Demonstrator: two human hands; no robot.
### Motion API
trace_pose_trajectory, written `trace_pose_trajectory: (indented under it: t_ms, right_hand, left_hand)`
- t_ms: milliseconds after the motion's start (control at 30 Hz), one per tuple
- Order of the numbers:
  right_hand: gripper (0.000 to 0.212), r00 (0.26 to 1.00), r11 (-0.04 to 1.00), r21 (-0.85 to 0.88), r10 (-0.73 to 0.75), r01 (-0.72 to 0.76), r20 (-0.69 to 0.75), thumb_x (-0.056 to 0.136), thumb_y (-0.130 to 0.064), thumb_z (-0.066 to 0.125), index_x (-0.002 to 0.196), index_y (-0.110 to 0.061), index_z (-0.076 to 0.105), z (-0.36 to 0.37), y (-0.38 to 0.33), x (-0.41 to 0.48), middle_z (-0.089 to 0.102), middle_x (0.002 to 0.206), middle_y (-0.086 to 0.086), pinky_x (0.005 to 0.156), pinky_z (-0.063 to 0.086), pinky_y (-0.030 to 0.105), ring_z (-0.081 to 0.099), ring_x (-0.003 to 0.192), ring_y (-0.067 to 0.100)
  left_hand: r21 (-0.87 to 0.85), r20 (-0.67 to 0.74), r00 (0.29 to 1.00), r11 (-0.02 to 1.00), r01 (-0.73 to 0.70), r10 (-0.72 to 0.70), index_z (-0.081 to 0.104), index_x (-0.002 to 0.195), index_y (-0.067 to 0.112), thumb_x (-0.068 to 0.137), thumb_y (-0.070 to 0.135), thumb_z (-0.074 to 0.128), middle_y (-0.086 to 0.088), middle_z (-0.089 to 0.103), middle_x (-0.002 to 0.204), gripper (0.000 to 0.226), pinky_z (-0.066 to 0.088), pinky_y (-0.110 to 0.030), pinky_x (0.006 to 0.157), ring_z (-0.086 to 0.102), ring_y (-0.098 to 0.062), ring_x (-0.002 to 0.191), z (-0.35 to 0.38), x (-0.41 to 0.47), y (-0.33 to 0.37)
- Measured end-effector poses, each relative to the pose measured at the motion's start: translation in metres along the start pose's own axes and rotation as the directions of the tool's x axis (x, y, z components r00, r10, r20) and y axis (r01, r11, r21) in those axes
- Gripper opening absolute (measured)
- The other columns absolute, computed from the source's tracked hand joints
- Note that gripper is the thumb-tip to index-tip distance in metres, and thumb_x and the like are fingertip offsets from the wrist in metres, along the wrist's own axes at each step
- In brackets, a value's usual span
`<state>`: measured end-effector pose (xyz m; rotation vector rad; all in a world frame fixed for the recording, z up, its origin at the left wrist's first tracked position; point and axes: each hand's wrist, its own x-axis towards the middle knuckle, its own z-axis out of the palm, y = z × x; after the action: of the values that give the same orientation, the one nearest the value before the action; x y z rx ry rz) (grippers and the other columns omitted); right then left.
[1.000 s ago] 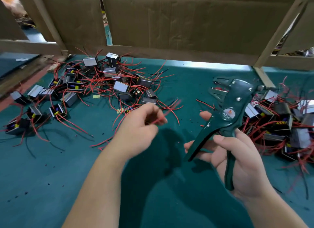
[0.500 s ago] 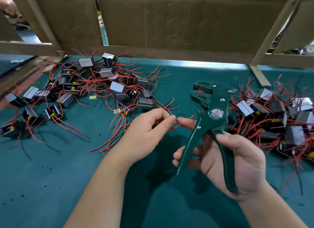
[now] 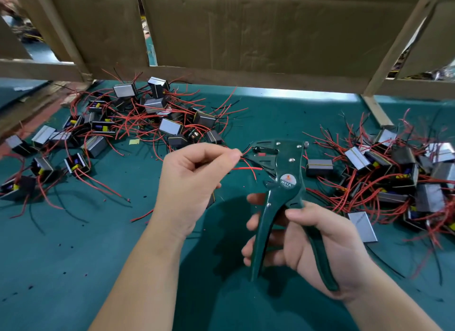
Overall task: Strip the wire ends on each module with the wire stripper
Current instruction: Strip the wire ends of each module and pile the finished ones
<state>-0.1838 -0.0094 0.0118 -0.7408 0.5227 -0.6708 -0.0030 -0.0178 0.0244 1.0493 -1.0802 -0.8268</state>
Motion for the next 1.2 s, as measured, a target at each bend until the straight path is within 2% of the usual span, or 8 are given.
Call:
trace_pose_trajectory:
  t_ms: [133, 300, 467, 767, 867, 933, 1067, 1200]
  right_hand:
    - [0.063, 0.98, 1.0, 0.004, -0.006, 0.005, 0.197, 0.068, -0.022, 0.076, 0.12, 0.007, 0.055, 0.004, 0.0, -0.003, 0.06, 0.094, 0.025, 0.078, 0.047, 0.059, 0.062, 0.08, 0.045]
    - [0.058, 0.959, 0.999, 0.044, -0.005, -0.008, 0.285, 0.074, -0.02, 0.072, 0.122, 0.006, 0.053, 0.005, -0.003, -0.004, 0.058, 0.095, 0.025, 0.079, 0.047, 0.057, 0.06, 0.083, 0.045]
    - [0.056, 0.96, 0.999, 0.053, -0.02, 0.006, 0.281, 0.076, -0.019, 0.07, 0.122, 0.007, 0.053, 0.002, -0.005, -0.004, 0.058, 0.095, 0.026, 0.079, 0.047, 0.057, 0.059, 0.084, 0.046]
    - [0.054, 0.955, 0.999, 0.03, -0.018, 0.01, 0.296, 0.076, -0.02, 0.07, 0.121, 0.007, 0.053, 0.0, -0.003, -0.006, 0.058, 0.095, 0.026, 0.078, 0.047, 0.056, 0.06, 0.083, 0.045]
    - [0.051, 0.948, 0.999, 0.042, -0.022, 0.009, 0.319, 0.079, -0.018, 0.067, 0.121, 0.006, 0.053, 0.001, -0.003, -0.007, 0.057, 0.096, 0.026, 0.077, 0.049, 0.05, 0.061, 0.084, 0.045]
    - [0.049, 0.947, 0.999, 0.039, -0.027, 0.015, 0.321, 0.081, -0.017, 0.067, 0.121, 0.006, 0.052, 0.001, -0.002, -0.007, 0.058, 0.097, 0.025, 0.076, 0.049, 0.048, 0.061, 0.084, 0.044]
    - [0.046, 0.949, 0.998, 0.058, -0.05, 0.034, 0.311, 0.082, -0.015, 0.066, 0.121, 0.007, 0.053, 0.001, -0.001, -0.006, 0.059, 0.097, 0.025, 0.075, 0.05, 0.047, 0.062, 0.083, 0.044]
    - [0.047, 0.957, 0.998, 0.013, -0.055, 0.054, 0.286, 0.081, -0.016, 0.068, 0.119, 0.006, 0.054, -0.001, 0.0, -0.006, 0.059, 0.097, 0.025, 0.076, 0.049, 0.049, 0.061, 0.084, 0.045]
  left_hand:
    - [-0.084, -0.046, 0.999, 0.996, -0.014, 0.01, 0.074, 0.063, 0.017, 0.062, 0.019, 0.079, 0.009, 0.063, 0.053, 0.006, 0.039, -0.01, 0.049, 0.048, 0.001, 0.045, 0.002, -0.002, 0.004]
    - [-0.068, -0.054, 0.998, 0.997, -0.039, 0.035, 0.076, 0.065, 0.02, 0.06, 0.024, 0.075, 0.009, 0.065, 0.054, 0.006, 0.039, -0.01, 0.049, 0.049, 0.002, 0.046, 0.0, -0.002, 0.008]
    - [-0.074, 0.063, 0.992, 0.991, -0.107, 0.112, 0.069, 0.087, 0.01, 0.07, 0.015, 0.066, 0.017, 0.061, 0.05, 0.018, 0.04, -0.003, 0.053, 0.054, 0.009, 0.048, 0.002, -0.007, 0.012]
    - [-0.164, -0.099, 0.991, 0.981, -0.102, 0.086, 0.072, 0.083, 0.008, 0.07, 0.025, 0.071, 0.015, 0.057, 0.048, 0.022, 0.038, -0.008, 0.052, 0.048, 0.006, 0.046, 0.008, -0.005, 0.011]
    - [-0.175, -0.15, 0.987, 0.981, -0.079, 0.053, 0.076, 0.076, 0.013, 0.069, 0.027, 0.072, 0.013, 0.052, 0.045, 0.016, 0.023, -0.019, 0.049, 0.037, 0.001, 0.043, 0.008, -0.004, 0.009]
    - [-0.184, -0.14, 0.989, 0.981, -0.062, 0.036, 0.078, 0.075, 0.017, 0.067, 0.029, 0.074, 0.012, 0.051, 0.044, 0.015, 0.023, -0.019, 0.047, 0.035, -0.001, 0.042, 0.007, -0.003, 0.008]
    - [-0.19, -0.033, 0.997, 0.979, -0.071, 0.066, 0.074, 0.082, 0.01, 0.07, 0.019, 0.071, 0.015, 0.057, 0.048, 0.016, 0.04, -0.006, 0.052, 0.051, 0.007, 0.047, 0.009, -0.006, 0.011]
    - [-0.199, -0.03, 1.0, 0.98, -0.008, 0.002, 0.078, 0.077, 0.019, 0.068, 0.03, 0.073, 0.012, 0.047, 0.044, 0.015, 0.027, -0.019, 0.048, 0.036, -0.002, 0.039, 0.006, -0.006, 0.011]
